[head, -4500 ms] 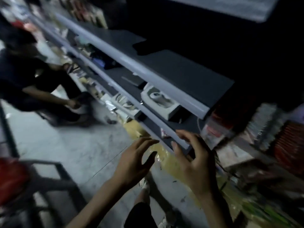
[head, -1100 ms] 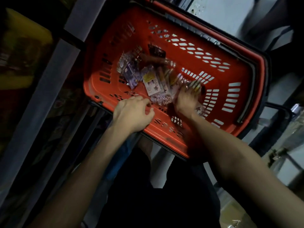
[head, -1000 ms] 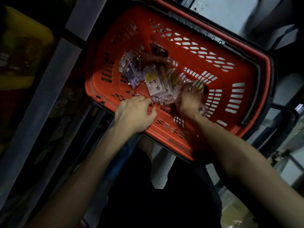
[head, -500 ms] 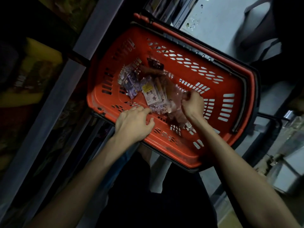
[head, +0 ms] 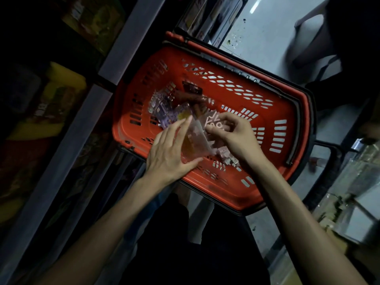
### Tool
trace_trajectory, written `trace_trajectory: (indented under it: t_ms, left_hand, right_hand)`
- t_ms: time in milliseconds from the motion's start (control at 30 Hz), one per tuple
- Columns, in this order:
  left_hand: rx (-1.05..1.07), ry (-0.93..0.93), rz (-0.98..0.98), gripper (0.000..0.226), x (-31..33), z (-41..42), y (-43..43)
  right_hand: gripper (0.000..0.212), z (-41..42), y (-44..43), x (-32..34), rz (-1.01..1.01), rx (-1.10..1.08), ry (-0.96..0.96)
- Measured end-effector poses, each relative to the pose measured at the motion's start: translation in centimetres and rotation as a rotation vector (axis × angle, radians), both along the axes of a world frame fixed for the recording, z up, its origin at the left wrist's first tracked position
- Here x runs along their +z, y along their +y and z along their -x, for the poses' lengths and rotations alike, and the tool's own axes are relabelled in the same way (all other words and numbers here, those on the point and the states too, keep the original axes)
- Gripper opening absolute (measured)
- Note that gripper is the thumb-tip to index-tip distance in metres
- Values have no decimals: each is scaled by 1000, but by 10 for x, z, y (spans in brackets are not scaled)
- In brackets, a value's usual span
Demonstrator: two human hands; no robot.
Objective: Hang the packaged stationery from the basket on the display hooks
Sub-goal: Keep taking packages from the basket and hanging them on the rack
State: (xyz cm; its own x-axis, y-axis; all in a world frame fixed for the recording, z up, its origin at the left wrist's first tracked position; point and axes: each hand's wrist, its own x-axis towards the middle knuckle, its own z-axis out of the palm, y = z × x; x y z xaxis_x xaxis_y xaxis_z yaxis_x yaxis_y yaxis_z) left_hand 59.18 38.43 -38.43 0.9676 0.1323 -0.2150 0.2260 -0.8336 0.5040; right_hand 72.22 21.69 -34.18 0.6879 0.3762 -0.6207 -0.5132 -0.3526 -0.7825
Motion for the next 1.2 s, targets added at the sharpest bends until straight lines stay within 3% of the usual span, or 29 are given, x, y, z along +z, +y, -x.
trace_trajectory:
  t_ms: [167,300,367,433,567,733,900,1000,1100,1200]
  left_hand:
    - [57,-42,67,80,-1,3,-3]
    - [400,-52,265,18,3,-5,-3]
    - [539,-53,429,20,10,-13,1]
    - [583,-66,481,20,15,-21,8]
    - [455,-51,303,14,5,-29,15]
    - [391,-41,164,14,-1,-30,11]
    - [437,-56,174,12,-1,-30,13]
    - [437,-56,192,10,-1,-31,13]
    - [415,-61,191,11,-2,-30,13]
    - [383,-49,195,15,-5,-30,14]
  right_hand:
    - [24,-5,15,16,-92,-128,273]
    - [33,-17,16,10,-226,-156,406]
    - [28,-25,10,-15,-110,-235,354]
    - [19,-29,1,-50,129,-265,205]
    - [20,-24,-4,-103,750,226,-145]
    - [52,-12,1,-150,1055,581,-257]
    - [72,3,-9,-180,941,566,-174]
    - [48,14,-15,-198,882,435,-193]
    - [27,12,-14,-204,759,195,-53]
    - [33,1,-8,-197,715,51,-32]
